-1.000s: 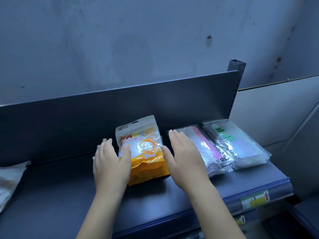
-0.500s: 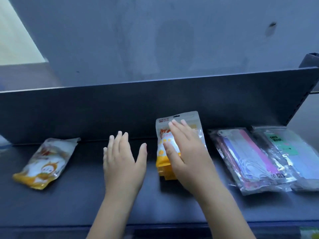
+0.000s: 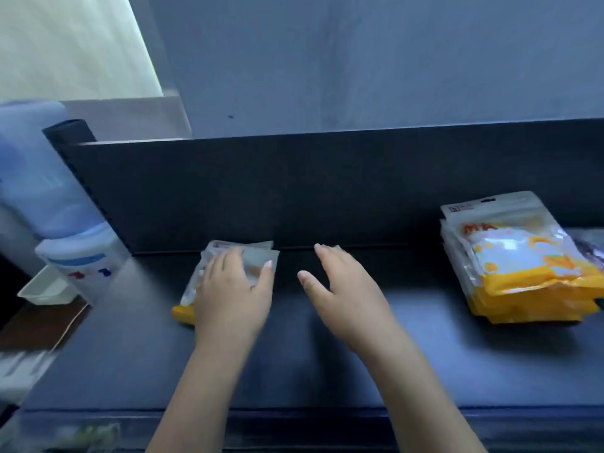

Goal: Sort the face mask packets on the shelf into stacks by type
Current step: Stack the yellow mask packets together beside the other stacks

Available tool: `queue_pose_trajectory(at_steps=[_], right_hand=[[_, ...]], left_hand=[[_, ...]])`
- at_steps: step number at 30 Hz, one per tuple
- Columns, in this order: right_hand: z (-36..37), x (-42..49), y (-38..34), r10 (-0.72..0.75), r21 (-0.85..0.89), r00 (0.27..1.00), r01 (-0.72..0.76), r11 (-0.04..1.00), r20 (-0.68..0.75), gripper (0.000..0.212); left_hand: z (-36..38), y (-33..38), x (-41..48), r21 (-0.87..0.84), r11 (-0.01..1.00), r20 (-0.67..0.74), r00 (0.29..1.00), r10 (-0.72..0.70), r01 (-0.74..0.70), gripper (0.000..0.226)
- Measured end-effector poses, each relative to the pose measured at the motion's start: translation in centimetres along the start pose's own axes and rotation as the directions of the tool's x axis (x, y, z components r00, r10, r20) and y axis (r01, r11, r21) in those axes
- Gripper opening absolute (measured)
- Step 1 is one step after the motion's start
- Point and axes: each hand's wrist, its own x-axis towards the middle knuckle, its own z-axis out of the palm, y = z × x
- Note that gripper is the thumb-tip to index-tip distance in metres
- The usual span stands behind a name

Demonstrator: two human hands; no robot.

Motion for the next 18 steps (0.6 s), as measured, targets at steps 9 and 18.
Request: queue_pose_trajectory(at_steps=[9,18], right_hand=[[11.9,3.4,-8.3,0.325,-0.014,0.945,-0.325,0.946,0.044,0.089],[13.4,3.2,-12.4,0.434,0.484,0.892,-0.326,0.812,-0.128,0.082]], left_hand=[[-6.0,-13.2,7.0,-0.187,0.944,0.376,0.908,-0.187,0.272,0.066],[-6.8,-16.5,8.3,-0.556,0.602,0.618,0.769,-0.161,0.573,0.049]])
